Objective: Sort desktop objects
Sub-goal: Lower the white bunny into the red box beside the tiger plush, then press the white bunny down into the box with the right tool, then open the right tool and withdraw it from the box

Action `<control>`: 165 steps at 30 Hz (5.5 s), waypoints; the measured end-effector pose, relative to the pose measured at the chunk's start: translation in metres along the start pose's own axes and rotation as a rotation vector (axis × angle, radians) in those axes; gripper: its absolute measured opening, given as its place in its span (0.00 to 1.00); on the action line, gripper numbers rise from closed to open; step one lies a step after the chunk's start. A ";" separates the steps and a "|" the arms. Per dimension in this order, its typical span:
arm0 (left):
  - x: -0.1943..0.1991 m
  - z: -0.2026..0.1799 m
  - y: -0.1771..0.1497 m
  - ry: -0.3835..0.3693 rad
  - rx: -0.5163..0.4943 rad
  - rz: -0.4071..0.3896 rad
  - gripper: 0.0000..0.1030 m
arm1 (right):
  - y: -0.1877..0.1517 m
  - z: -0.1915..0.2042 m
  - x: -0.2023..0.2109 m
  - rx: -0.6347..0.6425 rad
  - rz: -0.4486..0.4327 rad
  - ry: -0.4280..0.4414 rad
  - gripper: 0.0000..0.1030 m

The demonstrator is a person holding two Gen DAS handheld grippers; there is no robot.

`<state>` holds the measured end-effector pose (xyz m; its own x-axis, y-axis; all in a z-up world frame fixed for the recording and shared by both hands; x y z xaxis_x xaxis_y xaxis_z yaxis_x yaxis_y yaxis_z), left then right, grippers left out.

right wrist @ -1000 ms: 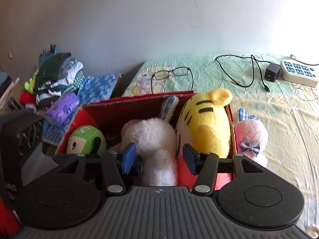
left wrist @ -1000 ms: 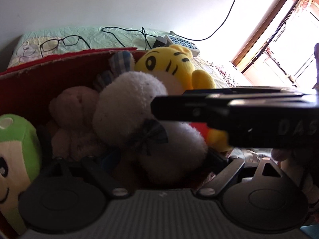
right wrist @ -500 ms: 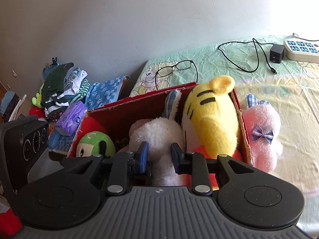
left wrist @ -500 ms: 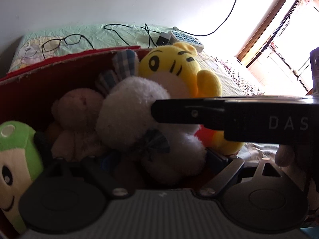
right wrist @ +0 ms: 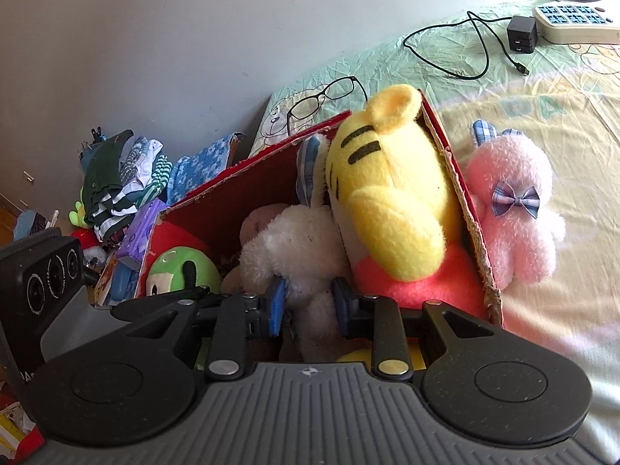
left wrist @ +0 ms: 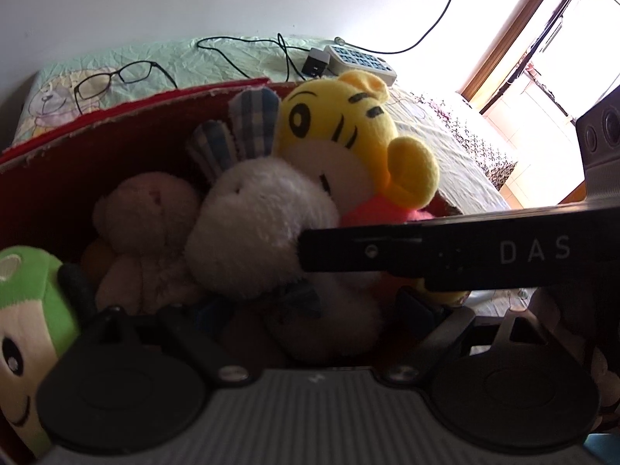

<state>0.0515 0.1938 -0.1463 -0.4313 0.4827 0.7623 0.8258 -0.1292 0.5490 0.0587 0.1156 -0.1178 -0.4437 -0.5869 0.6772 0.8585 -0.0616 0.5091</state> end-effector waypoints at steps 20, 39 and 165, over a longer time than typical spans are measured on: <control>-0.009 -0.005 0.001 0.145 0.015 0.062 0.95 | 0.001 -0.002 0.006 0.048 -0.042 0.004 0.30; 0.002 -0.008 0.000 0.279 0.046 0.070 0.96 | -0.003 -0.001 0.017 0.075 -0.065 -0.025 0.30; 0.042 -0.139 0.050 0.353 0.119 -0.354 0.98 | 0.043 -0.127 0.103 0.033 -0.195 0.338 0.41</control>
<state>0.0245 0.0873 -0.0396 -0.7715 0.1544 0.6172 0.6336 0.0988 0.7673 0.0826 -0.0501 -0.0933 -0.4831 -0.7999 0.3561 0.7554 -0.1752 0.6315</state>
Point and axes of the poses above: each gripper's, at about its wrist camera, not at the fingertips, and x roughly against the way its jaws point, z to its left, y to its top, the point moved 9 cm from there along -x, roughly the way its jaws point
